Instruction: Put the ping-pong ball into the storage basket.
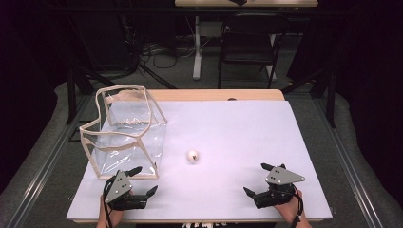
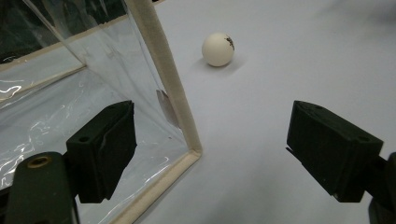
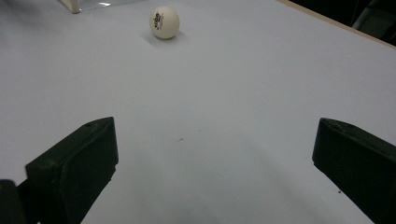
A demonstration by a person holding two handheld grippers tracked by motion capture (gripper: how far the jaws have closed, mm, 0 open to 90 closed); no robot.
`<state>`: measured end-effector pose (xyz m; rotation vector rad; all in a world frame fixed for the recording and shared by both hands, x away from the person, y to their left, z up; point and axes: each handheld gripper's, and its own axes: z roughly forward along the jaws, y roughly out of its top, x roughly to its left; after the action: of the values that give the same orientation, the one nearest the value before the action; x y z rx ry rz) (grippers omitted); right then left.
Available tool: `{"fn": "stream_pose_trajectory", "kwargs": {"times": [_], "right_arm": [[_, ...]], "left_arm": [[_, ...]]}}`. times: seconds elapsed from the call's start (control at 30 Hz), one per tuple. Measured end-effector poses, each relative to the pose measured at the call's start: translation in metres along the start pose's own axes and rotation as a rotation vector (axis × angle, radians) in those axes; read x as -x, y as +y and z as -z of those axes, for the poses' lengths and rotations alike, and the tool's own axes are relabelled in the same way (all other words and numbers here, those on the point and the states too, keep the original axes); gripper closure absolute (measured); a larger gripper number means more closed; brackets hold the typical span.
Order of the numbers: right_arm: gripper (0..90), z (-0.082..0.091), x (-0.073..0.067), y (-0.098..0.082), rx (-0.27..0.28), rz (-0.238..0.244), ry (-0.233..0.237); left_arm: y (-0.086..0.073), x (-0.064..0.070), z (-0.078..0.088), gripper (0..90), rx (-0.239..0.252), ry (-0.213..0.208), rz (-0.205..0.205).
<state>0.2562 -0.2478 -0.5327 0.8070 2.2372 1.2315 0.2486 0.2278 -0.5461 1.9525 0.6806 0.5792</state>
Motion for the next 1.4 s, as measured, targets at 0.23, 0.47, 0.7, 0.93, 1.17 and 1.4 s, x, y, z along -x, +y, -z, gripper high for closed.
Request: {"fn": "stream_pose_trajectory", "kwargs": {"times": [0.23,0.47,0.7,0.93,1.17,1.4], "right_arm": [[0.0,-0.005,-0.001,0.003,-0.011,0.011,0.018],[0.0,-0.012,-0.006,0.008,-0.037,0.011,0.034],[0.0,-0.020,-0.008,0.015,-0.053,0.019,0.035],[0.0,-0.024,-0.007,0.021,-0.076,0.002,0.033],[0.1,-0.028,-0.005,0.025,-0.085,-0.002,0.031],[0.1,-0.040,-0.004,0.033,-0.101,0.004,0.049]], "left_arm": [[0.000,0.001,0.000,16.0,-0.003,0.010,0.001],[-0.001,-0.003,-0.004,16.0,-0.007,0.000,0.009],[0.000,-0.002,-0.006,16.0,-0.014,-0.008,-0.004],[0.000,-0.001,-0.006,16.1,-0.008,-0.012,-0.002],[0.000,-0.001,-0.006,16.0,-0.007,-0.015,-0.008],[0.001,-0.001,-0.005,16.1,-0.002,-0.010,-0.010]]}}
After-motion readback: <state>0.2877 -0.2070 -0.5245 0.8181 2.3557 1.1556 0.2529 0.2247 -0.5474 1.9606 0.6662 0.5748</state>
